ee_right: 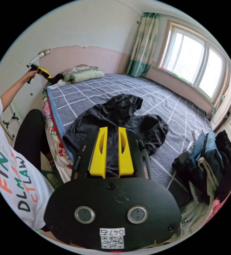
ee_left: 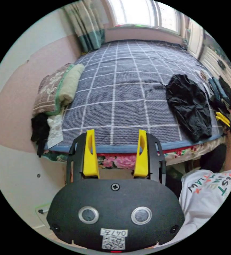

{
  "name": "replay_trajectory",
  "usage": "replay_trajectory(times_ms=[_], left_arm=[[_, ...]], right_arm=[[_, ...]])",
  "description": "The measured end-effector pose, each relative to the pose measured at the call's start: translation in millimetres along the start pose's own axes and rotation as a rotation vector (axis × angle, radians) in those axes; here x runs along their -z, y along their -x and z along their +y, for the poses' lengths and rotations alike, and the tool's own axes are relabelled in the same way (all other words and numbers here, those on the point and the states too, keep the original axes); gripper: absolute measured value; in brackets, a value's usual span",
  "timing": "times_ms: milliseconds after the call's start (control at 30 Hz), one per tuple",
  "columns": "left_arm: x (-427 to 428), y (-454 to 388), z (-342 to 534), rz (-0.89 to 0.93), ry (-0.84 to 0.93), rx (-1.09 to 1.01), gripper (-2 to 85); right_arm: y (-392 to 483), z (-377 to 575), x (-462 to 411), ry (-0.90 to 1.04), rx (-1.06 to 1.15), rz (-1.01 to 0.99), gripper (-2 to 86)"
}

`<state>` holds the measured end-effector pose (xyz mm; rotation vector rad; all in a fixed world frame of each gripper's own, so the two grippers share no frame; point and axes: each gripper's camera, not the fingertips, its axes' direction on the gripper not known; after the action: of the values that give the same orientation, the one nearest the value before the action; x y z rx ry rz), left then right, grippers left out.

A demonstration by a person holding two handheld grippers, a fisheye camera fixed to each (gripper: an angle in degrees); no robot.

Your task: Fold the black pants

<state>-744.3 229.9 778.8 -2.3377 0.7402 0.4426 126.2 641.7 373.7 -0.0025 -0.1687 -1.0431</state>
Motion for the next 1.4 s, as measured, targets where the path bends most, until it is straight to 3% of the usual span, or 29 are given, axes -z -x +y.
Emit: replay_trajectory(times_ms=[33,100,200,400,467,500,567,700,767,933,1000,1100,1267,1400], left_arm=[[-6,-16,0,0.046,0.002,-0.038,22.1],[-32,-89,4,0.324,0.004,-0.191,23.1],[-65,-186,18,0.521,0.059,-0.406,23.2],[-57,-307,64,0.196,-0.191,-0.870,21.0],[-55,-319,69,0.337,-0.211,-0.970,21.1],[-57,-324,68,0.457,-0.190,-0.990,21.2],[-62,-330,69,0.502,-0.186,-1.007,20.9],[-77,-358,89,0.356,-0.183,-1.098,18.5],[-79,-370,102,0.335,-0.193,-1.133,17.2],[-86,-399,126,0.151,-0.285,-1.128,12.1],[-88,-413,136,-0.027,-0.336,-1.101,5.2],[-62,-415,155,-0.211,-0.452,-1.168,1.8],[61,-371,151,0.007,-0.475,-1.148,0.4],[135,-348,97,0.173,-0.334,-1.171,0.1]], right_arm=[[-4,7,1,0.029,-0.036,0.003,3.8],[-5,17,3,0.089,-0.065,-0.003,4.1],[12,30,11,0.169,0.067,-0.016,4.7],[69,36,8,0.256,0.517,0.002,7.3],[75,32,-6,0.304,0.628,0.008,7.6],[76,31,-10,0.315,0.650,0.015,7.6],[75,27,-24,0.356,0.720,0.021,5.5],[71,18,-29,0.391,0.762,0.032,1.2],[58,0,-10,0.337,0.651,0.007,0.6],[31,-28,42,0.206,0.409,-0.047,0.4],[30,-33,58,0.187,0.397,-0.039,0.4],[38,-37,82,0.179,0.427,0.024,0.4],[52,-58,182,0.008,0.423,0.036,0.3],[56,-99,227,-0.026,0.525,0.154,0.3]])
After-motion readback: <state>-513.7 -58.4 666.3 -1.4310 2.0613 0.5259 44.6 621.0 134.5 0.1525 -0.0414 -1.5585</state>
